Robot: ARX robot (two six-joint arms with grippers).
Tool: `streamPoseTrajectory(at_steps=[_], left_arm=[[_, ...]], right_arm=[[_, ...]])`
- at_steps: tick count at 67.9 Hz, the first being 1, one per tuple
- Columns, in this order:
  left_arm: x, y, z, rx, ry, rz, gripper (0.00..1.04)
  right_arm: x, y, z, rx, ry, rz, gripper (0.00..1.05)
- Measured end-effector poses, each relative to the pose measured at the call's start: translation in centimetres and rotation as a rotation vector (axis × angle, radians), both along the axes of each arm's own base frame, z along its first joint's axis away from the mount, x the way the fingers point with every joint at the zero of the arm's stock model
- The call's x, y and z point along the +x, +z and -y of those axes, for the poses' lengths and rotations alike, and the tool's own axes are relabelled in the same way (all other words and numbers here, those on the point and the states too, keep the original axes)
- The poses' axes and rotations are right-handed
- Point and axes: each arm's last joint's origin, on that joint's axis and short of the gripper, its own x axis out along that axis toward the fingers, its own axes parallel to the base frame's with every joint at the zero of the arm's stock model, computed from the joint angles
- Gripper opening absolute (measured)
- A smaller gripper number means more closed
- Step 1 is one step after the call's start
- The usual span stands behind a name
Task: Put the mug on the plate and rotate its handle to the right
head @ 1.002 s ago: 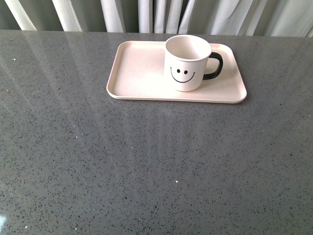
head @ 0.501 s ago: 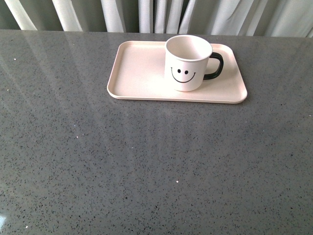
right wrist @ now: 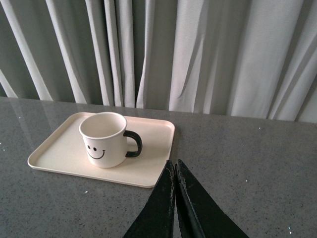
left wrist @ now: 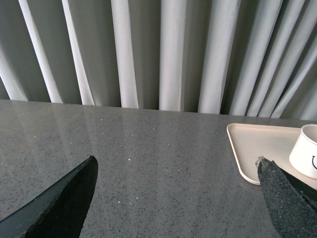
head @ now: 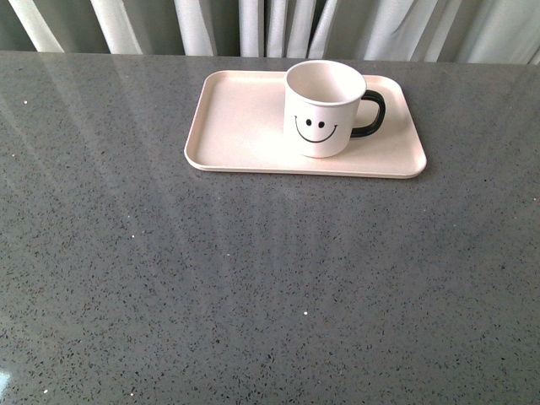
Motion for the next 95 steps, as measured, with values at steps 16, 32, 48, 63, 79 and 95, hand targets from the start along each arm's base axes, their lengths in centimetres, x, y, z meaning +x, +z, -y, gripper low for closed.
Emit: streamPoseTrajectory(at_steps=[16, 32, 48, 63, 79, 95], left_arm=[[0.0, 0.0, 0.0, 0.0, 0.0, 0.0, 0.95], [0.0, 0.0, 0.0, 0.0, 0.0, 0.0, 0.95], [0.0, 0.0, 0.0, 0.0, 0.0, 0.0, 0.95], [0.0, 0.0, 0.0, 0.0, 0.0, 0.0, 0.95], [0.0, 0.0, 0.0, 0.0, 0.0, 0.0, 0.95], [0.0, 0.0, 0.0, 0.0, 0.0, 0.0, 0.95]], right_arm=[[-0.8, 0.1, 0.0, 0.0, 0.0, 0.005, 0.02], [-1.3, 0.1, 0.0, 0.0, 0.0, 0.005, 0.02], [-1.7, 0.1, 0.0, 0.0, 0.0, 0.006, 0.02], [-2.9, -0.3, 0.0, 0.0, 0.0, -0.01, 0.02], [-3.0, -0.2, 0.0, -0.001, 0.0, 0.0, 0.02], [-3.0, -0.2, 0.0, 0.0, 0.0, 0.0, 0.42]])
